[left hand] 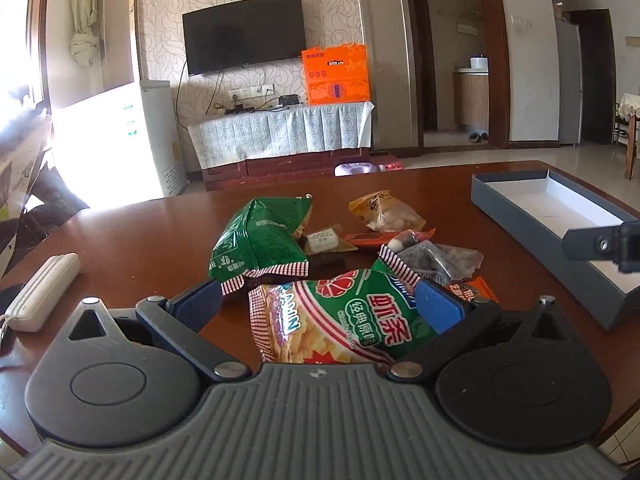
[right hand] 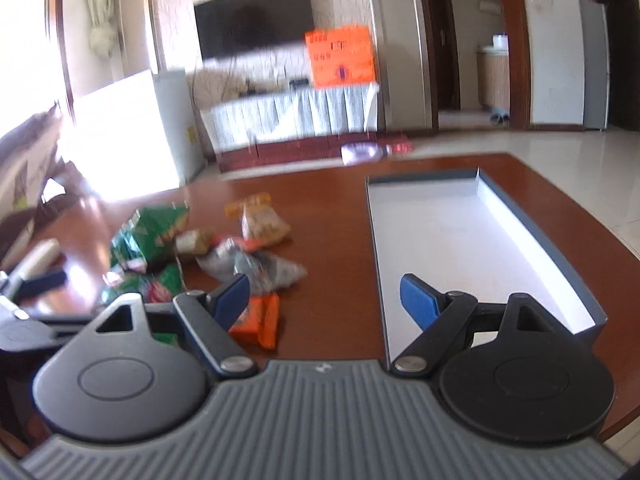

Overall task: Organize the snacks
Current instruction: 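Move the left gripper to the green-and-white cracker bag while the right gripper approaches the brown candy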

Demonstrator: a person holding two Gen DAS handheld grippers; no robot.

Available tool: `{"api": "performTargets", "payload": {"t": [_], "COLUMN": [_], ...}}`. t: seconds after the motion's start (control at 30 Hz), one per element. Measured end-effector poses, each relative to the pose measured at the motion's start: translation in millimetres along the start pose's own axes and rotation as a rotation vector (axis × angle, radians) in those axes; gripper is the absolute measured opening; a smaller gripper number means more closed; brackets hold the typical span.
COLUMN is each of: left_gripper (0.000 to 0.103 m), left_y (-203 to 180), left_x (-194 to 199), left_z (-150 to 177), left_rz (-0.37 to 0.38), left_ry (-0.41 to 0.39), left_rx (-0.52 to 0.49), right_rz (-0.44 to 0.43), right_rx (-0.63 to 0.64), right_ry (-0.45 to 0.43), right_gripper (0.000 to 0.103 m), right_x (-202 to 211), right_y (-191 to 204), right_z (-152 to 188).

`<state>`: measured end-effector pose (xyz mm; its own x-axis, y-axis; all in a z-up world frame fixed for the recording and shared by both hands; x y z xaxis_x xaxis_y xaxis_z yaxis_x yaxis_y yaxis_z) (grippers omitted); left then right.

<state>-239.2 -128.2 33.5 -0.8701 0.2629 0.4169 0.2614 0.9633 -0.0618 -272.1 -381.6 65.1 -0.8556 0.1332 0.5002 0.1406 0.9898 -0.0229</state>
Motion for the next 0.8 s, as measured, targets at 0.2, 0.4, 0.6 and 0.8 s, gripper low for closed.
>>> {"api": "performTargets", "payload": {"t": [0.2,0.4,0.6,0.8], "left_gripper": [0.103,0.103,0.103,0.103], "left_y": [-3,1,16,7], "left_x": [-25,-45,-41,-30], "left_z": [8,4,0,9], "left_rz": [0.026,-0.094,-0.120,-0.053], "left_ry": [0.098,0.060,0.004,0.020], "left_rx": [0.021,-0.021,0.022,-0.009], "right_rz": [-0.013,-0.027,-0.062,-0.097], "right_rx": [0.028,0.093,0.175,0.199], "right_ry": [0.000,0.017,0.054,0.100], "right_gripper": [0.084,0.083,0.083,0.083], "right_x": [0,-2,-7,-11], "right_y": [7,22,44,57], "right_z": [2,5,12,18]}}
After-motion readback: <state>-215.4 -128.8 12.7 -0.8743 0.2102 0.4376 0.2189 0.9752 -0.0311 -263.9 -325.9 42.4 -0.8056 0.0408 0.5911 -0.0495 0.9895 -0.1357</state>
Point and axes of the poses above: each gripper's, at about its wrist camera, not at the fingertips, and x roughly against the way its jaws point, y to its left, z to its underside, the point moved 4 cm from there along -x, roughly the way its jaws point, and after that the axes turned 11 degrees about x, right-handed, at the moved point
